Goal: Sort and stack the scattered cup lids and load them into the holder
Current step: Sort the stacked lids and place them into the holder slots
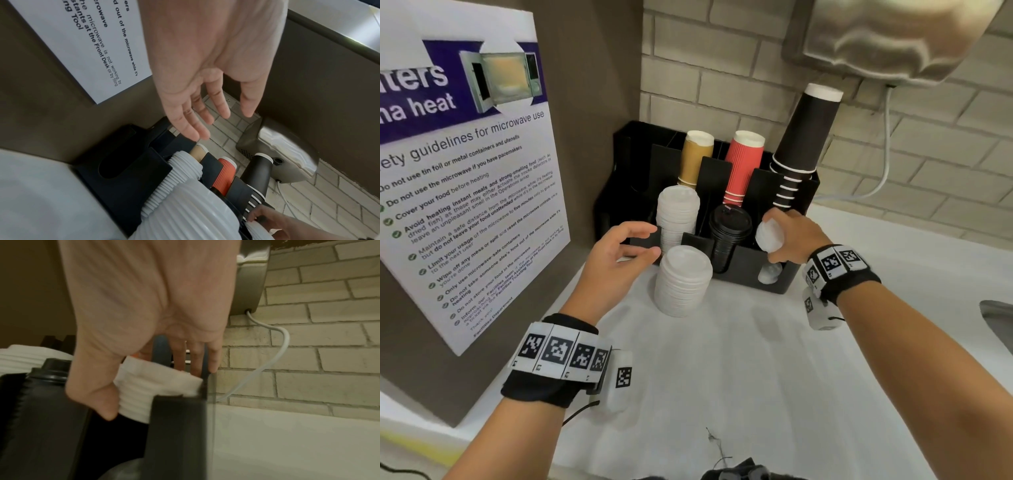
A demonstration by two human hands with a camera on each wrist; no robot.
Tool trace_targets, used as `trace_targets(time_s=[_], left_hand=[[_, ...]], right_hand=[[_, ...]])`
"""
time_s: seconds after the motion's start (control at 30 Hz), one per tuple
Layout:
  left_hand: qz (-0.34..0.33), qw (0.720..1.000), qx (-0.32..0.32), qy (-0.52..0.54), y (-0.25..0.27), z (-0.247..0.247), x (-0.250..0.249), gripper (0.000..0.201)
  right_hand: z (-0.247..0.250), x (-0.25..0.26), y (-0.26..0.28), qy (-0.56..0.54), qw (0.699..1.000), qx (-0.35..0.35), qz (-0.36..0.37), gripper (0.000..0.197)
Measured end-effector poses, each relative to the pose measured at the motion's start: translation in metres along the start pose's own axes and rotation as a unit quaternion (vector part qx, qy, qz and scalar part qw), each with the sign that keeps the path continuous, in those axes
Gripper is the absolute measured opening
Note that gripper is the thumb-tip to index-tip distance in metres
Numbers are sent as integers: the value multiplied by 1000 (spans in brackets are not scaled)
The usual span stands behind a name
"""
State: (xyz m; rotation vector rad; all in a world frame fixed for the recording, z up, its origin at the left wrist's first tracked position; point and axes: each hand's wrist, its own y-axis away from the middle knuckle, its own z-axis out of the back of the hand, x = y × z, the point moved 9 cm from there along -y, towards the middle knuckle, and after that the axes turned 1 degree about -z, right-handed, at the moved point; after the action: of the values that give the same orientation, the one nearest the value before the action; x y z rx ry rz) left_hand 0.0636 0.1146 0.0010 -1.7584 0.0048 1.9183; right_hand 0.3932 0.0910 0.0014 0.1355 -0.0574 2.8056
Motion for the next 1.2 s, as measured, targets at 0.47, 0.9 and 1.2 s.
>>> trace_targets(time_s=[0.47, 0.9, 1.2], left_hand=[[-7, 1000, -6, -10, 0, 7, 5, 29], [18, 1000, -9, 7, -3, 11, 19, 26], [43, 999, -5, 26, 5, 11, 26, 25]], right_hand=[[-49, 3, -3, 235, 967, 96, -35, 74], [16, 112, 34, -181, 965, -118, 151, 37], [-73, 167, 34, -159, 977, 105, 100, 95]])
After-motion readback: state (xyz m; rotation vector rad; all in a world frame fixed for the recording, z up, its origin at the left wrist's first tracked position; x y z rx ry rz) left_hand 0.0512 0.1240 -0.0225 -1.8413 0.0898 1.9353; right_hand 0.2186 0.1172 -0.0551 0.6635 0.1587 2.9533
